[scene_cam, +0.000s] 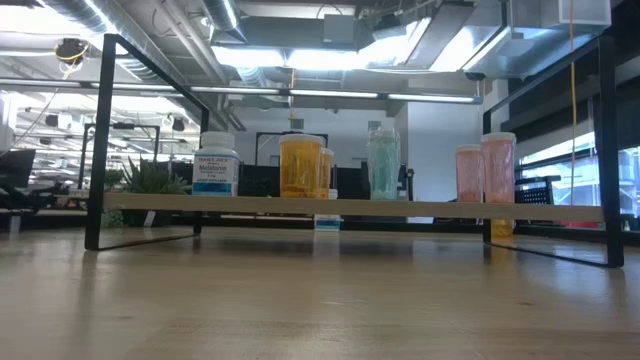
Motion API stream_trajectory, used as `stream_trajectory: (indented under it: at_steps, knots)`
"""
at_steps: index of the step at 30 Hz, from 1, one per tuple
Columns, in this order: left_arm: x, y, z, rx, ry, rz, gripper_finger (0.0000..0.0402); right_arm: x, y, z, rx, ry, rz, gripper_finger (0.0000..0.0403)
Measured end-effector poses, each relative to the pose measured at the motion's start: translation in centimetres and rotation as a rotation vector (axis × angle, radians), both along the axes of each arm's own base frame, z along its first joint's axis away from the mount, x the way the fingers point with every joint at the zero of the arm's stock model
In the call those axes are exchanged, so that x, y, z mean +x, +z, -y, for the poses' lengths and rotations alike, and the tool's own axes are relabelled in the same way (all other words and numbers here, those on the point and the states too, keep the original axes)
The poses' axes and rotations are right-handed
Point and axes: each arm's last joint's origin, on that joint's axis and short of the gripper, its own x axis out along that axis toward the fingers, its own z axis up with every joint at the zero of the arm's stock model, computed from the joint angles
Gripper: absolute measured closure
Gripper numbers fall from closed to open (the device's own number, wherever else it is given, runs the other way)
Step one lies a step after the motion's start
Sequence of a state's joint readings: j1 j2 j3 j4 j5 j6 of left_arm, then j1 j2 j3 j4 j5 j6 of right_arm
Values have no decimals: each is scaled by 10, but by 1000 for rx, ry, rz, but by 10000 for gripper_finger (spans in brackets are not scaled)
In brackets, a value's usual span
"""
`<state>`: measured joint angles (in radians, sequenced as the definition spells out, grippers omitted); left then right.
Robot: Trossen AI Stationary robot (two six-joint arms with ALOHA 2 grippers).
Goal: Pick and place medicine bottles onto shelf by color
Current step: Put the bottom white pill bottle on the shelf aligned with the other white pill bottle
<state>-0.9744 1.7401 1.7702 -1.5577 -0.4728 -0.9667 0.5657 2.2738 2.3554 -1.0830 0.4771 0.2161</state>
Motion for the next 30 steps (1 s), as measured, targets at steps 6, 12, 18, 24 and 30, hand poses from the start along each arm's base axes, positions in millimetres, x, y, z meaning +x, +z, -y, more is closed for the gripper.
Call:
stream_trajectory:
  at_steps: [6, 12, 18, 24, 30]
  knots:
    - [33, 20, -33, 54, -89, -6, 247, -15, 16, 2, -15, -81, 24, 139]
    - [63, 28, -71, 33, -141, -62, 247, -29, 20, 3, -24, -171, 10, 139]
    - [89, 27, -113, 28, -128, -125, 247, -44, 23, 3, -103, -292, 46, 139]
    - [104, 27, -148, 6, -102, -160, 247, -54, 23, -6, -106, -285, 40, 139]
    - [110, 26, -170, -45, -69, -199, 247, -72, 21, -17, -125, -293, -2, 139]
